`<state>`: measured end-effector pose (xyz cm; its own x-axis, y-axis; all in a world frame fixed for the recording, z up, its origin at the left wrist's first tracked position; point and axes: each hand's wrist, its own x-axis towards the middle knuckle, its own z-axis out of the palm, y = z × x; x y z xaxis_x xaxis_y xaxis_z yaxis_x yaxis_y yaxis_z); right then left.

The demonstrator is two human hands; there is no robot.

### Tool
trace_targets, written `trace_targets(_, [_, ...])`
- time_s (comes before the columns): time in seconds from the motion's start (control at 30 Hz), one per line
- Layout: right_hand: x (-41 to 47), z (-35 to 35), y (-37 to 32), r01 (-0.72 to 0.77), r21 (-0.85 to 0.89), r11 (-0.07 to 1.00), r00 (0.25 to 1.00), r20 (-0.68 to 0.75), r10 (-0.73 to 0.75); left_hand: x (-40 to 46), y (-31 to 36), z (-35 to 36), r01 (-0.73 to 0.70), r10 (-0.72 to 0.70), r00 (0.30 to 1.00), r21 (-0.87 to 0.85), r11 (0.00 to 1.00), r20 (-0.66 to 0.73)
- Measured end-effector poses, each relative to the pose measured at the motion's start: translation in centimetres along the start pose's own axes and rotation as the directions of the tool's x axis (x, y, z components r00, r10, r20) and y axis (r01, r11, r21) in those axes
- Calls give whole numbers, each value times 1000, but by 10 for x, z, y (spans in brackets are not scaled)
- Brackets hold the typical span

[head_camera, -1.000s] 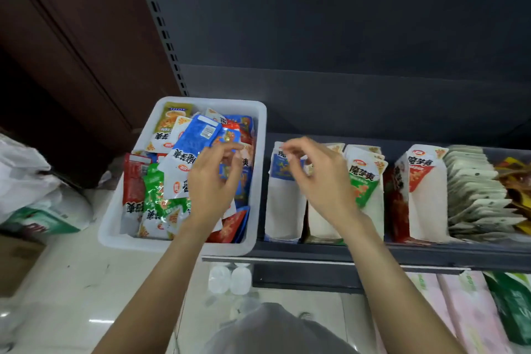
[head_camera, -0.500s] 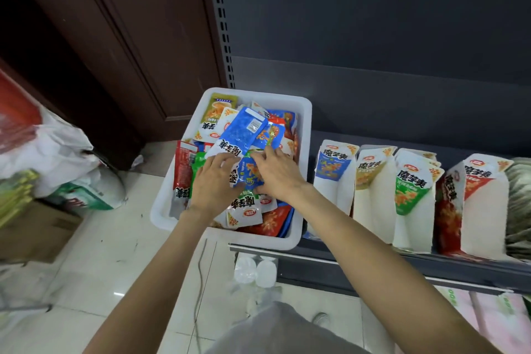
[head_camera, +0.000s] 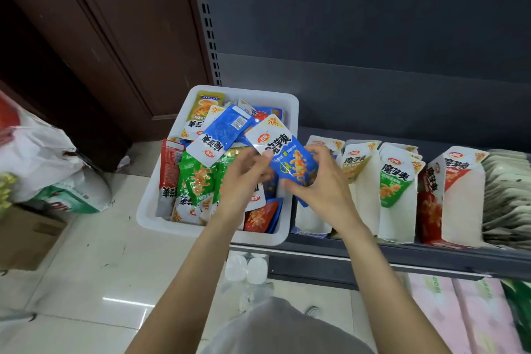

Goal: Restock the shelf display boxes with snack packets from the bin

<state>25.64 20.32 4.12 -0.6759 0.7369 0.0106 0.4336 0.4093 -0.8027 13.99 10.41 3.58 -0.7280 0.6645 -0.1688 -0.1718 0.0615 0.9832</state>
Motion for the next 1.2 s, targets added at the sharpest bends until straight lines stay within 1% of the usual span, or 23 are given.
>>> trace_targets(0.07, [-6, -4, 6, -13, 62, 998, 1000, -16, 14, 4, 3, 14, -134, 135, 991, 48, 990, -14])
trace_targets(0.1, [-7, -9, 10, -12, 108, 994, 999, -46, 17, 8, 6, 20, -175, 174, 985, 67, 982, 9])
trace_targets(0.17, [-6, -27, 19, 0, 198, 980, 990, -137, 27, 19, 11, 30, -221, 210, 973, 134, 966, 94])
trace_targets(0.23, [-1, -47, 27, 14, 204, 979, 976, -217, 31, 31, 14, 40, -273, 229, 954, 242, 931, 195])
trace_targets(0.3, [7, -61, 32, 33, 138, 990, 973, -231, 0, 41, 12, 49, -325, 239, 933, 345, 880, 270])
trace_targets(0.47, [27, -68, 39, 46, -152, 987, 994, -90, -61, 57, 5, 55, -374, 248, 922, 515, 771, 298])
trace_targets(0.6, [35, -69, 44, 63, -306, 950, 988, -114, -102, 64, -2, 59, -404, 259, 910, 551, 730, 324])
trace_targets(0.7, [41, -69, 51, 82, -430, 899, 979, -136, -155, 70, -11, 59, -429, 266, 902, 623, 655, 341])
trace_targets(0.83, [50, -63, 55, 77, -482, 873, 976, -142, -164, 74, -19, 59, -444, 298, 896, 686, 577, 329])
trace_targets(0.9, [54, -60, 55, 54, -524, 850, 977, -149, -154, 76, -19, 59, -450, 342, 891, 685, 573, 300])
trace_targets(0.97, [56, -57, 53, 32, -553, 833, 975, -167, -148, 78, -19, 59, -440, 367, 893, 676, 591, 261])
trace_targets(1.07, [56, -56, 47, 37, -578, 815, 956, -218, -198, 82, -18, 59, -408, 372, 902, 708, 576, 217])
trace_targets(1.13, [55, -55, 45, 94, -565, 820, 928, -248, -278, 80, -16, 60, -411, 406, 893, 716, 564, 193])
trace_targets(1.2, [47, -51, 42, 223, -487, 844, 890, -252, -380, 73, -10, 57, -438, 476, 865, 696, 569, 155])
